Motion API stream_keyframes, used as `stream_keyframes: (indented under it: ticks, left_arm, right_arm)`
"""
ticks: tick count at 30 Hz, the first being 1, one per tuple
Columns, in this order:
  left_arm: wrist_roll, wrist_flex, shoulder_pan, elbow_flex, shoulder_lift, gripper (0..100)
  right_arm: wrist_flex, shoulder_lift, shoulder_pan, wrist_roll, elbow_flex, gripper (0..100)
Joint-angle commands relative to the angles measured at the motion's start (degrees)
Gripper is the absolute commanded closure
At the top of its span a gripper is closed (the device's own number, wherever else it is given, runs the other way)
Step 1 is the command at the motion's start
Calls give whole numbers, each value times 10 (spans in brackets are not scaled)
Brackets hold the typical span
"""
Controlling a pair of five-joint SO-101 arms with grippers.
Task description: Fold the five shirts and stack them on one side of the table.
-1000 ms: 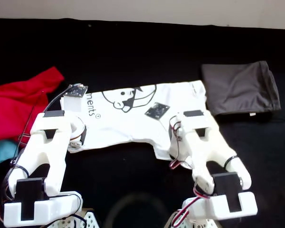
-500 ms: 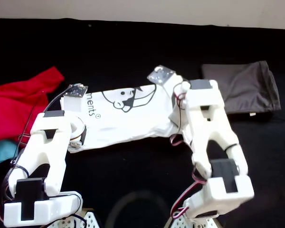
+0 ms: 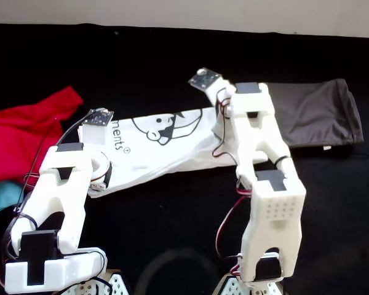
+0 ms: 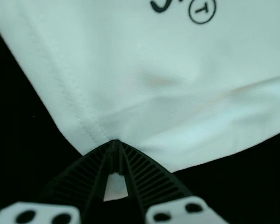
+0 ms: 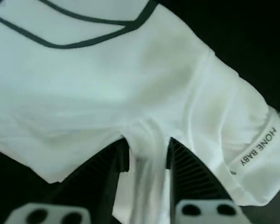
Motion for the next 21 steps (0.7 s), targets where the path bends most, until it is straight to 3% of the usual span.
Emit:
stream_keyframes:
  ticks: [1, 6, 12, 14, 17, 21]
  left_arm:
    - [0, -11, -4, 1, 1, 991]
    - [0, -11, -4, 1, 1, 991]
    - [0, -11, -4, 1, 1, 991]
    - [0, -11, -4, 1, 1, 991]
    - [0, -11, -4, 1, 1, 991]
    - [0, -11, -4, 1, 1, 991]
  right_arm:
    - [5, 16, 6, -76, -86, 743]
    - [10, 26, 18, -189, -160, 743]
    - [153, 25, 21, -203, -263, 744]
    - [217, 28, 11, -200, -294, 793]
    - [267, 29, -13, -203, -310, 995]
    - [265, 29, -78, -205, -285, 995]
